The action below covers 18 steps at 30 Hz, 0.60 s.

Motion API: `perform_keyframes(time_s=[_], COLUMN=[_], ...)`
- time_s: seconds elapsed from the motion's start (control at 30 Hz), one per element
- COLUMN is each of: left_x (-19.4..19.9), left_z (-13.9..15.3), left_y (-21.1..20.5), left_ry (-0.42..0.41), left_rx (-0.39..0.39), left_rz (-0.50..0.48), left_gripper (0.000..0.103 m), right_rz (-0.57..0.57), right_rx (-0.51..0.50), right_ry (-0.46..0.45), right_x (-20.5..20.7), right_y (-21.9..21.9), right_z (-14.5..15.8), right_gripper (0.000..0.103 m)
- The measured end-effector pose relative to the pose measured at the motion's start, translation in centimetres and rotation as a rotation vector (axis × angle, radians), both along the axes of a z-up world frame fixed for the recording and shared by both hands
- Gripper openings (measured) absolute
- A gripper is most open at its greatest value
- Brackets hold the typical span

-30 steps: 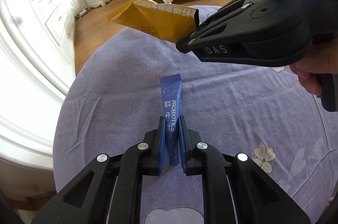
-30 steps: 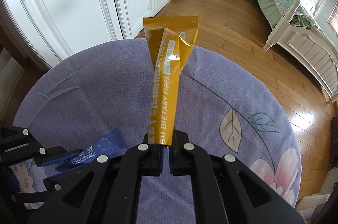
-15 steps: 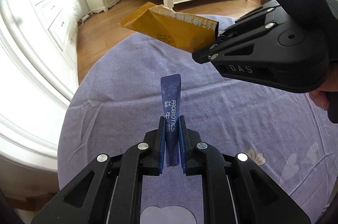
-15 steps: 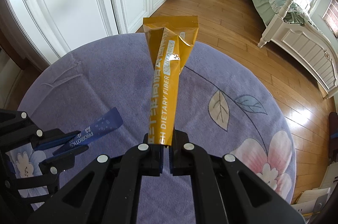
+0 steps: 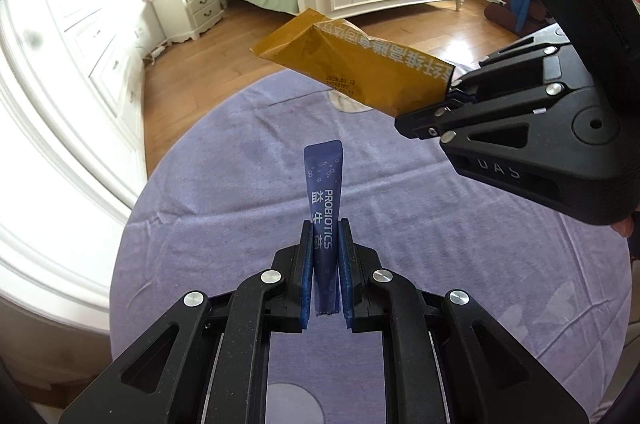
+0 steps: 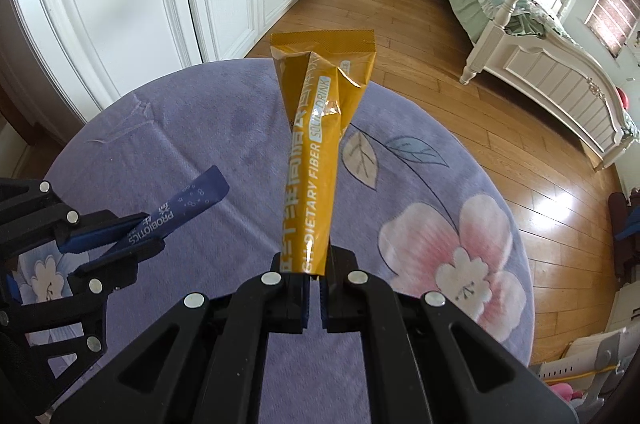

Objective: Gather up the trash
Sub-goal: 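Carry the blue stick and gold fiber packet over the black bin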

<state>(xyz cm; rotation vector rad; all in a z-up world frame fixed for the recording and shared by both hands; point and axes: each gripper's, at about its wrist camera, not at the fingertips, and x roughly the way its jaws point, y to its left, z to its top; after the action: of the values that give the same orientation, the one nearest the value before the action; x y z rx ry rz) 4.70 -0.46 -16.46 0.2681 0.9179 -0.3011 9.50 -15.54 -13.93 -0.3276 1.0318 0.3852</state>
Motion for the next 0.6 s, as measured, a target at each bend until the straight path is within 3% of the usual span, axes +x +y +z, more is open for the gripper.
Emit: perform_keyframes(time_s=[0.6], left_x=[-1.0], left_z=[2.6], left_y=[-4.3], left_ry=[-0.066], left_rx=[-0.037], left_rz=[-0.026], left_gripper=[0.013], right_rz=[-0.098], right_rx=[-0.009], right_ry=[-0.009], right_x=[-3.1], right_y=[-4.9], right_z=[0.1], right_gripper=[0.004])
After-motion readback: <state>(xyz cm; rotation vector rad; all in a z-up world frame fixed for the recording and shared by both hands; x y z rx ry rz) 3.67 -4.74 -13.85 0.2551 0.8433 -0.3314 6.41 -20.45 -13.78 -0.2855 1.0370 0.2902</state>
